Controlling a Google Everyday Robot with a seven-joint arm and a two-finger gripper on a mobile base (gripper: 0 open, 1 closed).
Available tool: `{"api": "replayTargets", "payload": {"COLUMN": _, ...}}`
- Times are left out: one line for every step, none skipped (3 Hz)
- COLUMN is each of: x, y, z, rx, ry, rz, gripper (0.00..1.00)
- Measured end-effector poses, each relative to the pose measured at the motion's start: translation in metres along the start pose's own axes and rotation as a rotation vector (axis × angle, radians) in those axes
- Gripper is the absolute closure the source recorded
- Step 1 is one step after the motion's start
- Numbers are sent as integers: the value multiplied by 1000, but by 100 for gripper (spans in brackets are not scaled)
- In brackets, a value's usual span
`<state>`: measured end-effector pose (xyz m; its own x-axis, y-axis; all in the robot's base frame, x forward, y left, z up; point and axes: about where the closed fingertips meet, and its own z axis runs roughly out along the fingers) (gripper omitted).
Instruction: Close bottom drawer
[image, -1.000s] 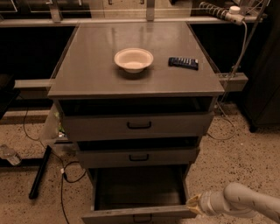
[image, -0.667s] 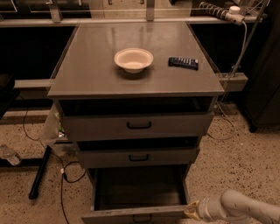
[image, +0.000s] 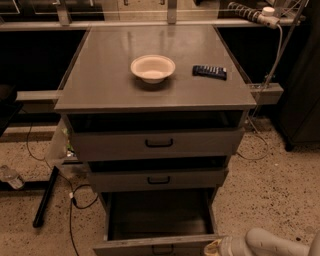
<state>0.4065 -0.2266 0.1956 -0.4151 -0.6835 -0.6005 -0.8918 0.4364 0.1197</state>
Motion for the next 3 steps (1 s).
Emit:
{"api": "replayTargets", "payload": {"x": -1, "y": -4, "z": 18, "rx": 7, "ry": -27, "rz": -12, "gripper": 100}}
{"api": "replayTargets", "payload": {"x": -20, "y": -8, "z": 26, "rx": 17, "ry": -72, "rz": -57, "gripper": 100}}
{"api": "replayTargets", "payload": {"x": -22, "y": -8, "z": 27, "rx": 17, "ry": -75, "rz": -59, "gripper": 81}}
